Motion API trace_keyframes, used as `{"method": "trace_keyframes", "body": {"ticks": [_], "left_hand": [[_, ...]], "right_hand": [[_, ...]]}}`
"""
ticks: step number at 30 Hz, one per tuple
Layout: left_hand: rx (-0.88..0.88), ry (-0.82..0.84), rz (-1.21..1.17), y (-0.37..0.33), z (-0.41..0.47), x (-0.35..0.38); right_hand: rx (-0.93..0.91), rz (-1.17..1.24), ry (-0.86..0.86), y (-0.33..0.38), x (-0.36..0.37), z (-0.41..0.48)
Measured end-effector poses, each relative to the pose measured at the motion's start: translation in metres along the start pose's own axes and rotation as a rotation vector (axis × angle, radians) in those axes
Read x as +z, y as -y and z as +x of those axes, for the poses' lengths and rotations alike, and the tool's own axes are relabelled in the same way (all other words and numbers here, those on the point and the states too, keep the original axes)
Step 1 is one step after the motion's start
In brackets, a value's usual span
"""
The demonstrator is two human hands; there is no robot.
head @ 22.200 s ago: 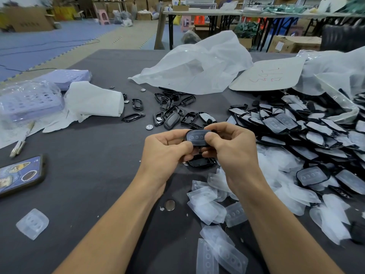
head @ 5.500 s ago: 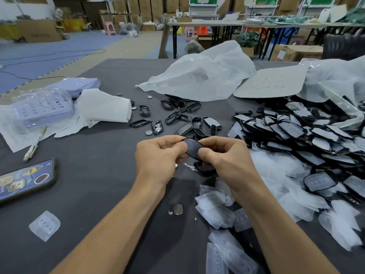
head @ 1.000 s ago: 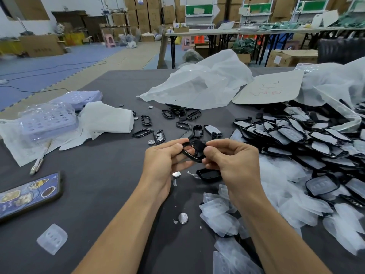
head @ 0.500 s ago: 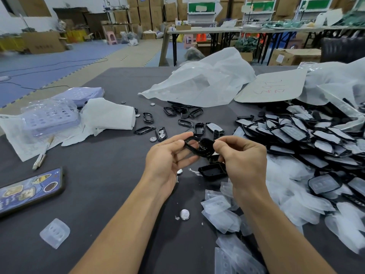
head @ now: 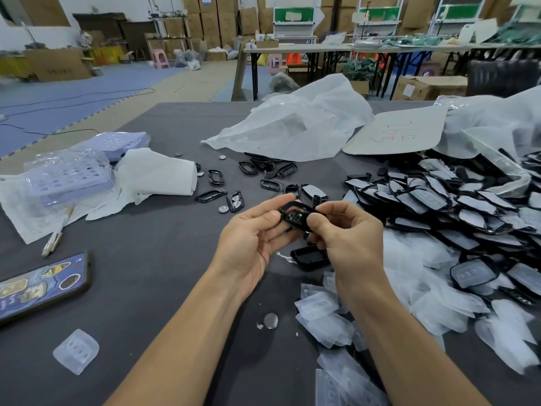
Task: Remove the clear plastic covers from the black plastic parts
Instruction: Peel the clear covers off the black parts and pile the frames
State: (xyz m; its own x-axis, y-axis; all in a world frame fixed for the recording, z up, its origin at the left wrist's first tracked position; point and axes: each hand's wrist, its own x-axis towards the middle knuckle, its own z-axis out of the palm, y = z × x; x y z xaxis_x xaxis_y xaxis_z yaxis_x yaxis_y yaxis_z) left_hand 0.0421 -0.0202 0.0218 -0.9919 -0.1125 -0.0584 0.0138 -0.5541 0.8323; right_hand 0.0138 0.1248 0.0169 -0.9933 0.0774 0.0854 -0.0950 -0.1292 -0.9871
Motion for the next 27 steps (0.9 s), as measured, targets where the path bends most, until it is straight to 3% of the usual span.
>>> {"method": "trace_keyframes", "body": {"ticks": [6,12,23,27], "left_hand": [[-0.005,-0.008,0.018,0.000,0.001,0.000],[0.136,-0.160,0.285,0.005,-0.004,0.003],[0.147,-0.243,0.306,0.008,-0.002,0.007],[0.220,-0.227,0.516,0.013,-0.002,0.007]], "right_hand": [[-0.071,-0.080,-0.020,-0.001,0.001,-0.002],[-0.128,-0.268,-0.004,-0.002,0.001,-0.005],[-0.138,-0.288,0.140,-0.001,0.003,-0.006],[-0.085,-0.206,0.155,0.001,0.001,-0.005]]}}
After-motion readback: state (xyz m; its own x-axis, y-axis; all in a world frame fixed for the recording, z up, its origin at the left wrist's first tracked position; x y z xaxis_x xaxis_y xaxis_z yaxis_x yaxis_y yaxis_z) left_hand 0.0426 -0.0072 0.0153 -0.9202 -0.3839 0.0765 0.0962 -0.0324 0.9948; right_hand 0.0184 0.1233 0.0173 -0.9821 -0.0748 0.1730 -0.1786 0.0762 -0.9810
